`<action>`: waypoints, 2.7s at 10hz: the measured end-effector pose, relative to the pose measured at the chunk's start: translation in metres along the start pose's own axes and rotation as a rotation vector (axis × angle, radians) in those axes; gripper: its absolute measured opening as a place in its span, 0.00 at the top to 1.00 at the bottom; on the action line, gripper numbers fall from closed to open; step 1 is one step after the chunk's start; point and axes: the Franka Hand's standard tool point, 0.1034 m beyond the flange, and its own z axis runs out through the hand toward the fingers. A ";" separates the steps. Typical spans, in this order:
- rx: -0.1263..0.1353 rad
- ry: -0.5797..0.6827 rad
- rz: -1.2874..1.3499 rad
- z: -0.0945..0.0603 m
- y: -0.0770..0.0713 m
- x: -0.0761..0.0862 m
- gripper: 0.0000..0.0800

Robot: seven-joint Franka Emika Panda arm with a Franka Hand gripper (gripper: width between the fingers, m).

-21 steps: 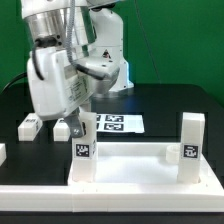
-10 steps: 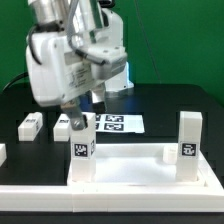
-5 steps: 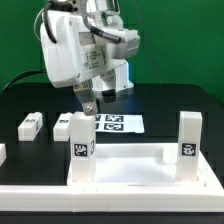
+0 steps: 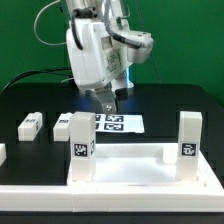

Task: Assemble desk

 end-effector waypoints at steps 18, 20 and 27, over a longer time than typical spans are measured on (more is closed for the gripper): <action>-0.091 0.035 -0.095 0.038 0.075 0.025 0.19; -0.100 0.040 -0.126 0.047 0.090 0.037 0.19; -0.149 0.092 -0.138 0.102 0.107 0.034 0.19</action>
Offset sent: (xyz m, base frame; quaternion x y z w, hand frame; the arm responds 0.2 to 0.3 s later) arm 0.0000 0.0000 0.0000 0.0000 0.0000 0.0000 1.0000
